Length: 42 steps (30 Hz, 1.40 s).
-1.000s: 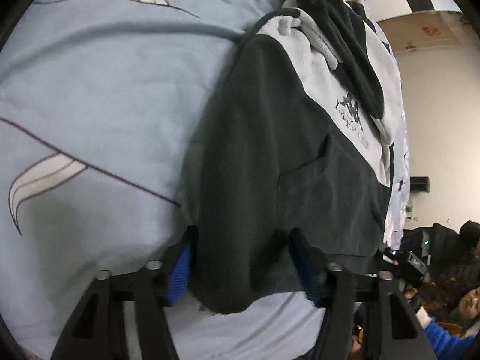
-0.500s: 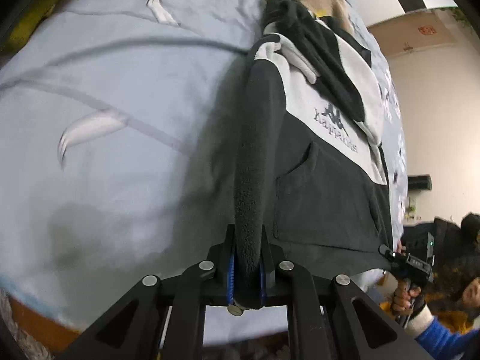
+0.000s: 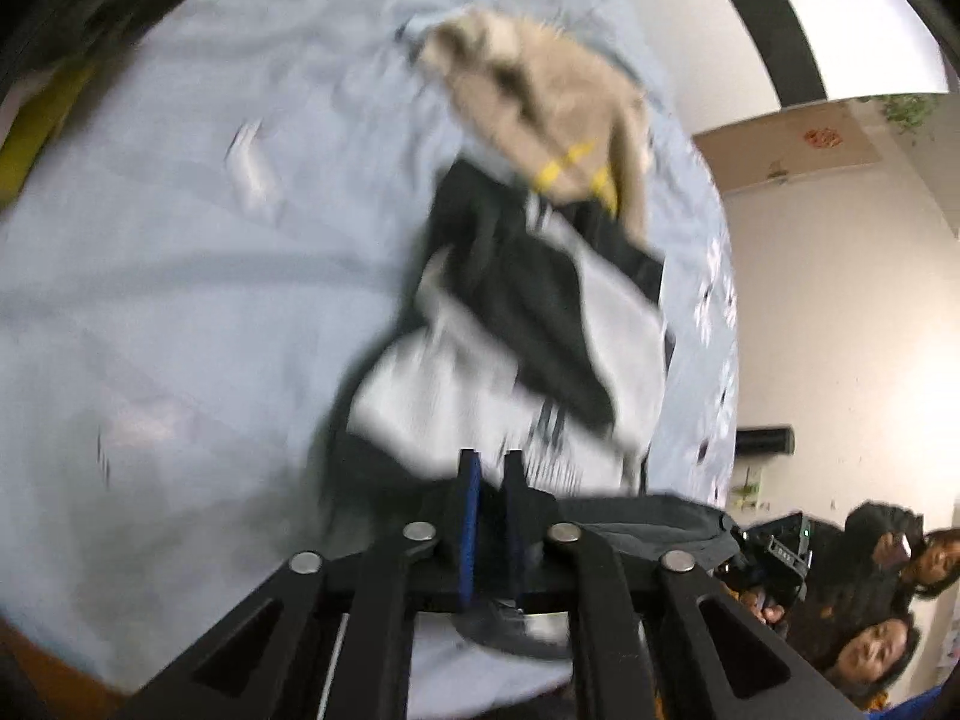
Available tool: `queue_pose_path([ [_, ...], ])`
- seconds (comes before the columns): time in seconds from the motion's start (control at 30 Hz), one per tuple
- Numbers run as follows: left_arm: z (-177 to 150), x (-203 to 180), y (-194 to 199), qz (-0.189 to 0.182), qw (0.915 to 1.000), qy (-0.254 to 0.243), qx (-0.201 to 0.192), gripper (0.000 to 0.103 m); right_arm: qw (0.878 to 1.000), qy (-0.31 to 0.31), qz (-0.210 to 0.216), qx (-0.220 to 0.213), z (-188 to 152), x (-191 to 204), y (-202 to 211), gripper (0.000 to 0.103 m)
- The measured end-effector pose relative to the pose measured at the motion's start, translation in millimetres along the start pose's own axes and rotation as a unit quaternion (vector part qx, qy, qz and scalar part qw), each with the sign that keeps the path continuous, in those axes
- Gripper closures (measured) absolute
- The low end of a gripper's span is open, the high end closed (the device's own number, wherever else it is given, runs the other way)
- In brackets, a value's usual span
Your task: Fold clothes
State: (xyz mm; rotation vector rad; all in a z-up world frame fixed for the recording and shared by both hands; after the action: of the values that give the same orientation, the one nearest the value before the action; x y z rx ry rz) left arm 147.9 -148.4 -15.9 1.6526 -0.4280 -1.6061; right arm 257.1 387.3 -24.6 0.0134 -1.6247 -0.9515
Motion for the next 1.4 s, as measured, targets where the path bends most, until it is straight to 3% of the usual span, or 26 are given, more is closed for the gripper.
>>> queue_pose_path([
  [0.13, 86, -20, -29, -0.014, 0.9993, 0.005, -0.034, 0.099, 0.999, -0.030, 0.007, -0.012, 59, 15, -25, 0.095],
  [0.2, 112, -27, -44, -0.003, 0.9995, 0.008, -0.031, 0.100, 0.999, -0.036, -0.016, -0.007, 83, 18, -42, 0.095],
  [0.27, 121, -29, -56, 0.017, 0.9998, -0.001, -0.013, 0.100, 0.998, -0.041, -0.040, 0.004, 97, 14, -54, 0.094],
  [0.4, 100, -34, -70, 0.054, 0.9972, -0.041, 0.031, 0.095, 0.996, -0.056, -0.063, 0.013, 110, 1, -64, 0.094],
  [0.43, 93, -33, -74, 0.071, 0.9955, -0.046, 0.043, 0.083, 0.996, -0.062, -0.063, 0.012, 110, -2, -65, 0.094],
  [0.47, 86, -31, -79, 0.086, 0.9936, -0.049, 0.054, 0.063, 0.996, -0.067, -0.063, 0.011, 111, -5, -65, 0.094],
  [0.53, 75, -24, -92, 0.094, 0.9924, -0.031, 0.074, 0.052, 0.995, -0.077, -0.061, 0.010, 111, -9, -64, 0.094],
  [0.63, 63, -17, -103, 0.101, 0.9909, -0.010, 0.089, 0.052, 0.995, -0.083, -0.060, 0.008, 111, -11, -63, 0.094],
  [0.7, 57, -16, -109, 0.126, 0.9874, -0.018, 0.094, 0.055, 0.995, -0.083, -0.062, 0.008, 111, -11, -63, 0.094],
  [0.73, 55, -16, -110, 0.133, 0.9864, -0.020, 0.095, 0.061, 0.995, -0.084, -0.063, 0.008, 110, -11, -63, 0.094],
  [0.77, 54, -16, -111, 0.132, 0.9866, -0.019, 0.094, 0.077, 0.994, -0.084, -0.063, 0.007, 110, -11, -62, 0.094],
  [0.8, 53, -16, -112, 0.130, 0.9870, -0.014, 0.093, 0.086, 0.994, -0.085, -0.062, 0.007, 110, -11, -62, 0.094],
  [0.97, 50, -23, -88, 0.138, 0.9890, 0.012, 0.054, 0.088, 0.995, -0.082, -0.057, -0.002, 101, -4, -53, 0.094],
  [1.07, 57, -34, -50, 0.126, 0.9915, 0.031, 0.009, 0.088, 0.996, -0.086, -0.038, -0.010, 91, 7, -37, 0.094],
  [1.17, 81, -47, -29, 0.124, 0.9918, 0.018, -0.023, 0.088, 0.996, -0.087, -0.020, -0.011, 95, 19, -32, 0.094],
  [1.3, 141, -54, -70, 0.142, 0.9897, 0.002, -0.023, 0.088, 0.994, -0.105, -0.038, -0.007, 143, 20, -65, 0.094],
  [1.4, 175, -44, -108, 0.151, 0.9884, 0.019, -0.011, 0.088, 0.988, -0.142, -0.059, 0.004, 172, 4, -94, 0.093],
])
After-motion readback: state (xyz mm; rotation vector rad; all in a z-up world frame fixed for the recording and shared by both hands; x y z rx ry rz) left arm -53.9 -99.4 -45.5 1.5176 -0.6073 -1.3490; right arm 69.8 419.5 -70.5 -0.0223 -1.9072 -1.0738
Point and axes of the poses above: each gripper's, at about its wrist camera, not at the fingertips, and y roughly against the way its jaws point, x to its left, z to its top, the point moved 2 cm from there along -y, roughly the way its jaws point, and after that the axes turned 1 degree about -x, right-handed, at the moved point
